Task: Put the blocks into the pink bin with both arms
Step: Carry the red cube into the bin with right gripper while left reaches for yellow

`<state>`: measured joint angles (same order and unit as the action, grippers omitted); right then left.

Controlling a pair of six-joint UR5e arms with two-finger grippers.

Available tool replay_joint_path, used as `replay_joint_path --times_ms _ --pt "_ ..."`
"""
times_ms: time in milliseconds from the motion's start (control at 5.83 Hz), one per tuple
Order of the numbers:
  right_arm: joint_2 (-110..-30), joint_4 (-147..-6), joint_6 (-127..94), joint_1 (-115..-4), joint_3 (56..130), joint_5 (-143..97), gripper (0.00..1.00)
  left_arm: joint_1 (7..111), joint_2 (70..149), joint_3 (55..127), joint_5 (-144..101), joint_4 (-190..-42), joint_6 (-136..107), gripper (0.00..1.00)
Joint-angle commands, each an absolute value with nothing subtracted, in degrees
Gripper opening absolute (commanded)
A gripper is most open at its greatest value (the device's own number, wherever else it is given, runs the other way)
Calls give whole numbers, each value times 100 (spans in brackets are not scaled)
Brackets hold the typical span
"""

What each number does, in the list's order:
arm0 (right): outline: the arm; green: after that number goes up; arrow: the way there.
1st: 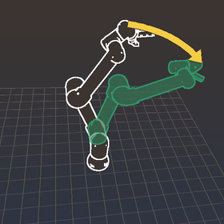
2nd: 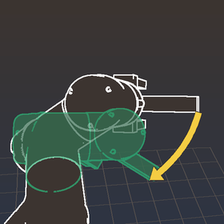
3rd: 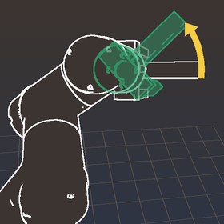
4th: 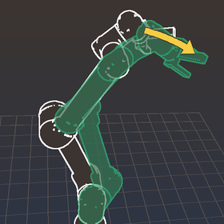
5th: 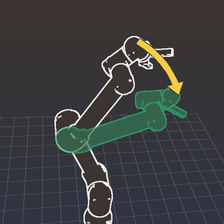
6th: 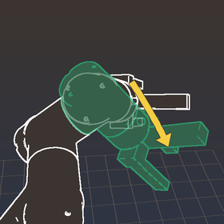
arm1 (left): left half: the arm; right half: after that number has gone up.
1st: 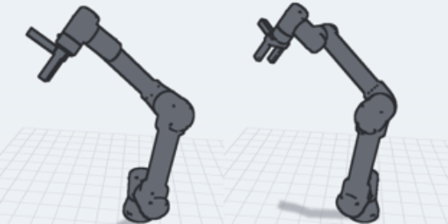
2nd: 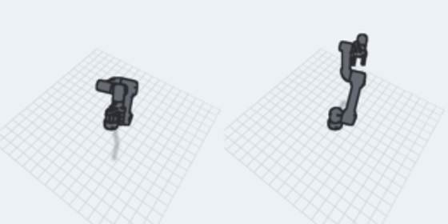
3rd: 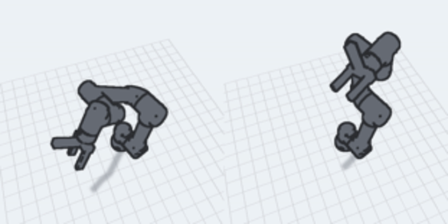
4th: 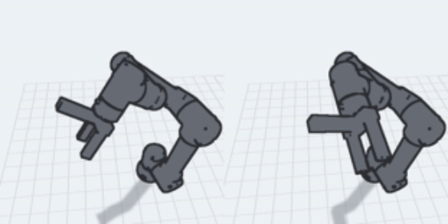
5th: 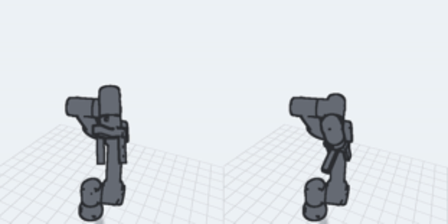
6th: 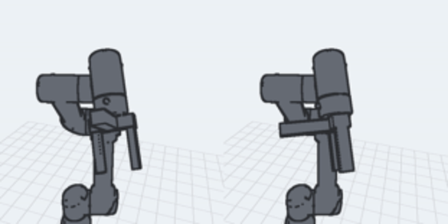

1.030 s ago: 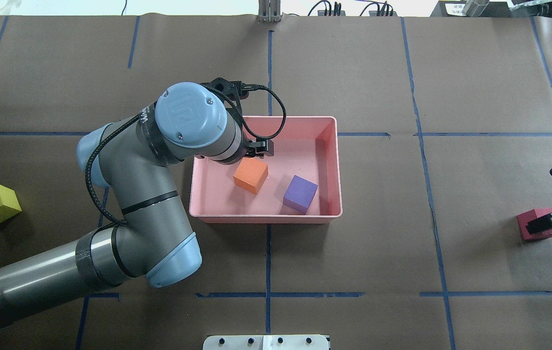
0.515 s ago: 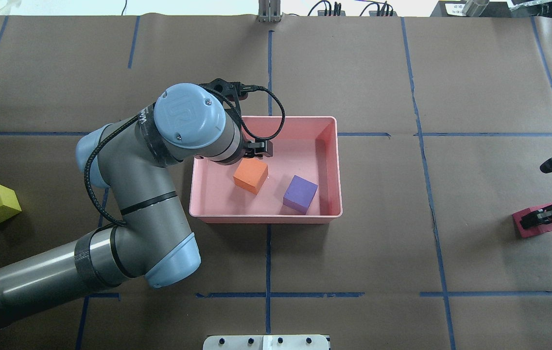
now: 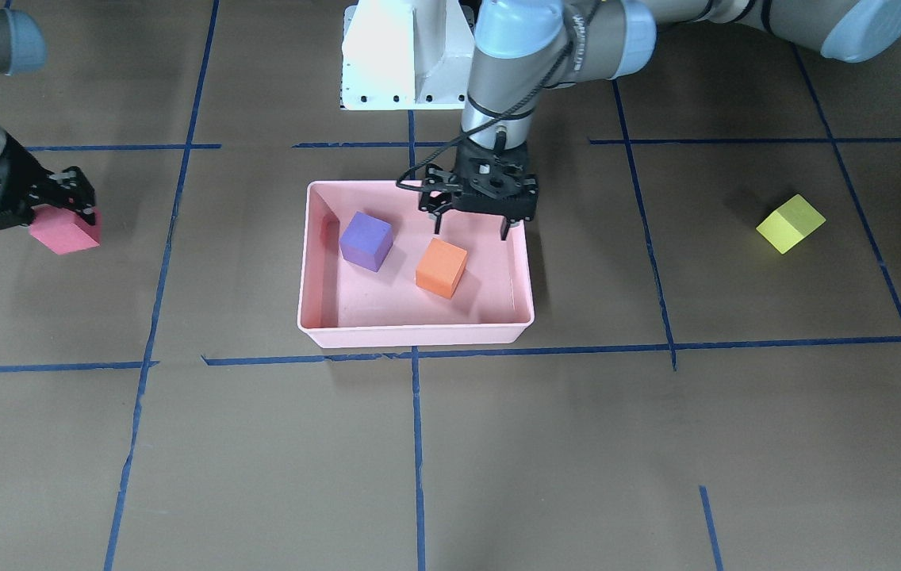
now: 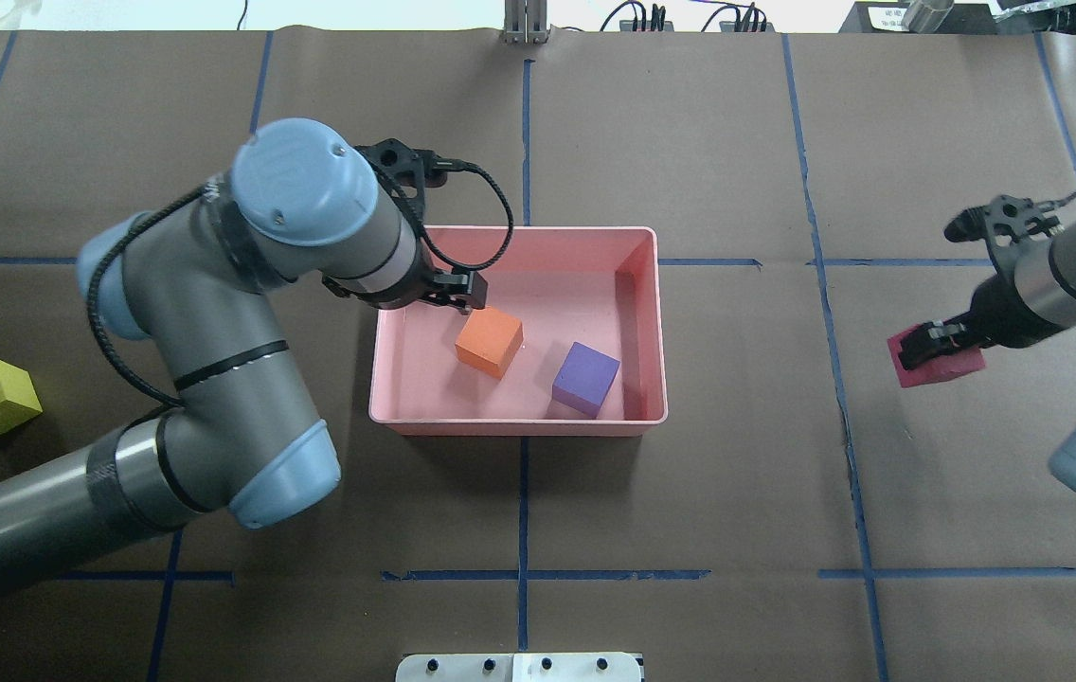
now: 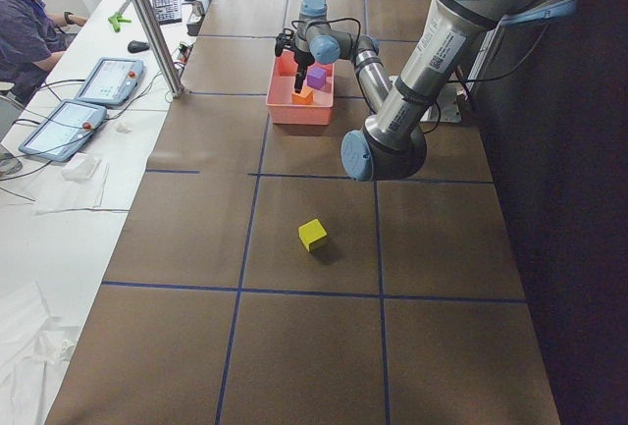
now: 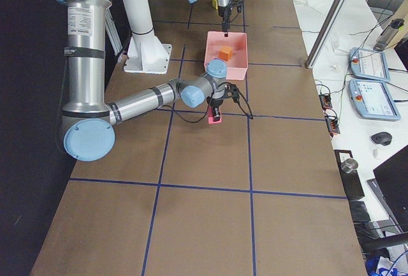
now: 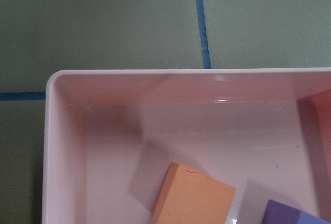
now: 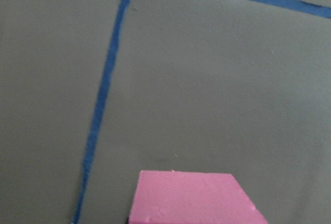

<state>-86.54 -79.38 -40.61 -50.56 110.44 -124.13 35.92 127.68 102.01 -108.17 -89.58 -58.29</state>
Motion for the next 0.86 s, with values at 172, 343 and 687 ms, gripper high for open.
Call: replay_joint_path --times_ms 172,343,687 --pt "-5924 -10522 -5391 -4678 10891 -12384 35 4681 11973 10652 -11905 -8517 -3393 100" --pt "-5280 -10564 -5997 -4450 10472 -12340 35 5067 11466 10818 -12153 -8586 -2601 100" --pt "-4275 -10355 -6834 -4063 9401 -12000 41 5702 10568 11056 -12409 -8613 -1367 100"
